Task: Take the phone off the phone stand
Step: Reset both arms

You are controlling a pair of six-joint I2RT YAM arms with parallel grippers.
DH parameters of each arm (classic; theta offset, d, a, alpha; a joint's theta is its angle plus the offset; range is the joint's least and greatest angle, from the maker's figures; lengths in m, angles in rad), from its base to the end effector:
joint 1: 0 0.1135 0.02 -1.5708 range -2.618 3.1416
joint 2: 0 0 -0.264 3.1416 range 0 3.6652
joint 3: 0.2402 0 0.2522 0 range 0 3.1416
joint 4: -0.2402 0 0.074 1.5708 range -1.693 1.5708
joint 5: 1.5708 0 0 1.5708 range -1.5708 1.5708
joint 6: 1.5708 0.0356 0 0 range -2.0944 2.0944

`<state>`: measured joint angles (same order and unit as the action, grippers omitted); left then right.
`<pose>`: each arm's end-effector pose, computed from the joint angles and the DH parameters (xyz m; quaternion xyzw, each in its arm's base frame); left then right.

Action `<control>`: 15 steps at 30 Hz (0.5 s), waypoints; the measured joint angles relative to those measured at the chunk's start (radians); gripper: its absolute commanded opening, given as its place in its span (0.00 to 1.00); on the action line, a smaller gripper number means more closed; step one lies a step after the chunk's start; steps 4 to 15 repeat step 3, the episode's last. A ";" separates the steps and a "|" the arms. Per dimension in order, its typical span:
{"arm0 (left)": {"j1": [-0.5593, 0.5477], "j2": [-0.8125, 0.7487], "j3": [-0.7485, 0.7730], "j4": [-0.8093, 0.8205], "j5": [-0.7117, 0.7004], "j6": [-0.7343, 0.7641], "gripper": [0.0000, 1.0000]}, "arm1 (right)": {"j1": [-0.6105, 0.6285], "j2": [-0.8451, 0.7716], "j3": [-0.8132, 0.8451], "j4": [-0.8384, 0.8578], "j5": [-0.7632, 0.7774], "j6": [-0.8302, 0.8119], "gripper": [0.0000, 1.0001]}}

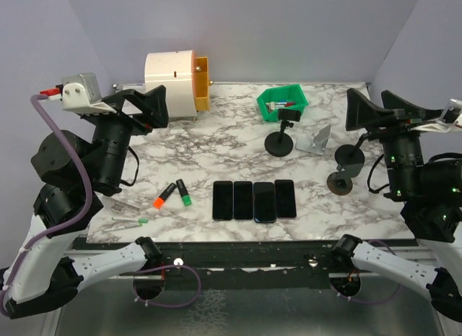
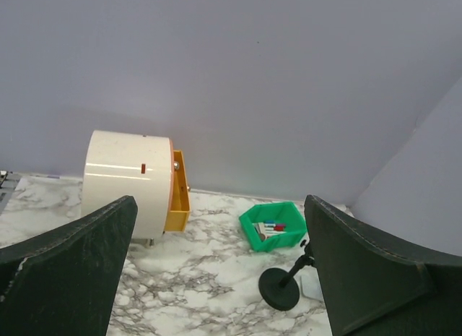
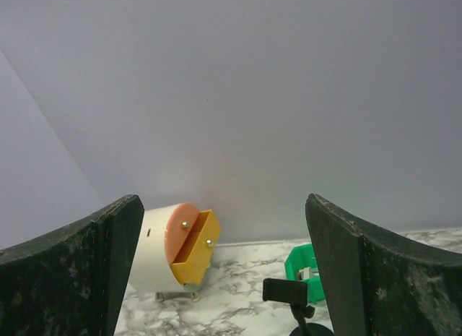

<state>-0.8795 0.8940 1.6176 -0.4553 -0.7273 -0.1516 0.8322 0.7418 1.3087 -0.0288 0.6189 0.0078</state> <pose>0.0791 -0.0585 0.5531 -0.0627 0.6301 -0.1789 0.7530 0.0747 0.0513 0.5268 0.0543 0.5370 0.2005 0.8176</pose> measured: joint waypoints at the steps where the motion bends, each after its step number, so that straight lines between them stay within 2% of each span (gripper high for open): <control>1: 0.000 0.003 0.008 -0.001 0.000 0.004 0.99 | 0.000 -0.005 -0.002 -0.002 -0.001 0.000 1.00; 15: 0.000 0.010 0.010 -0.003 0.000 0.009 0.99 | 0.000 -0.003 -0.016 -0.004 -0.007 0.000 1.00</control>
